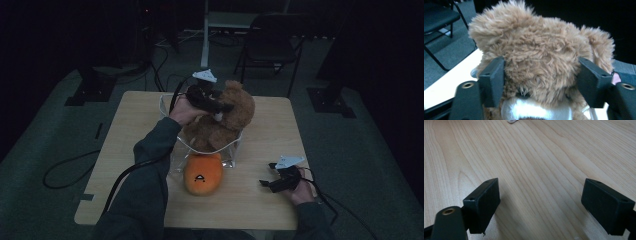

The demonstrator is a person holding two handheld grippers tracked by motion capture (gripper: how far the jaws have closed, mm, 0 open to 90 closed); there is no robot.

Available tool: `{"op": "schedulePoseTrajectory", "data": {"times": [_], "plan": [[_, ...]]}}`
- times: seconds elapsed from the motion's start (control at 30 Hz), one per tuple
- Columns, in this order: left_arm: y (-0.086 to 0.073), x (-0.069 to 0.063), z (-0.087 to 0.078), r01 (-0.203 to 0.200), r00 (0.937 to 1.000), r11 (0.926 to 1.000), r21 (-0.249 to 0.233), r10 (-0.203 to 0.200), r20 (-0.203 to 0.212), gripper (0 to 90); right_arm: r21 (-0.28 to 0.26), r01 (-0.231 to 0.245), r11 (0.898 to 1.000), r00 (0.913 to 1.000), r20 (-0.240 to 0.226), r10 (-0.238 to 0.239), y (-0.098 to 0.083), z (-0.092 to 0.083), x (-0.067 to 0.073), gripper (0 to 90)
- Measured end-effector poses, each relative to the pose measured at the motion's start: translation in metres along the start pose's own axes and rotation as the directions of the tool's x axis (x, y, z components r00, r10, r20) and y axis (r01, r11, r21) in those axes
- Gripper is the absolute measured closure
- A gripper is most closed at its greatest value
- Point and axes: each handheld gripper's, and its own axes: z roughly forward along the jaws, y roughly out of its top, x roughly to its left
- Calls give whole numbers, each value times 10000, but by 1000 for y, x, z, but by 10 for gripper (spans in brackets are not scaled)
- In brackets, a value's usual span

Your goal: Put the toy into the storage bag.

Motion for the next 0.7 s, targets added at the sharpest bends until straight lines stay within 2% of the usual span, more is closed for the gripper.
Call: {"op": "schedulePoseTrajectory", "data": {"times": [0.13,0.3,0.47,0.53,0.57,0.7], "plan": [[3,-2,2,71,10000,9987,-500,-73,-27,240,-2,-2,10000,10000,-3,2,0,0,0,147],[7,-3,5,-57,9999,9981,-612,48,-150,236,0,-6,10000,10000,-3,6,0,0,0,147],[11,-8,5,-211,9993,9948,-996,180,-317,237,-2,-3,10000,10000,-3,3,0,0,0,146],[13,-11,7,-394,9984,9954,-874,356,-448,244,-2,-11,10000,10000,-8,11,0,0,0,146],[12,-12,9,-488,9972,9967,-652,450,-591,270,0,-12,10000,10000,-6,12,0,0,0,146],[9,-13,12,-570,9957,9983,139,579,-728,339,1,-13,10000,10000,-5,13,0,0,0,146]]}}
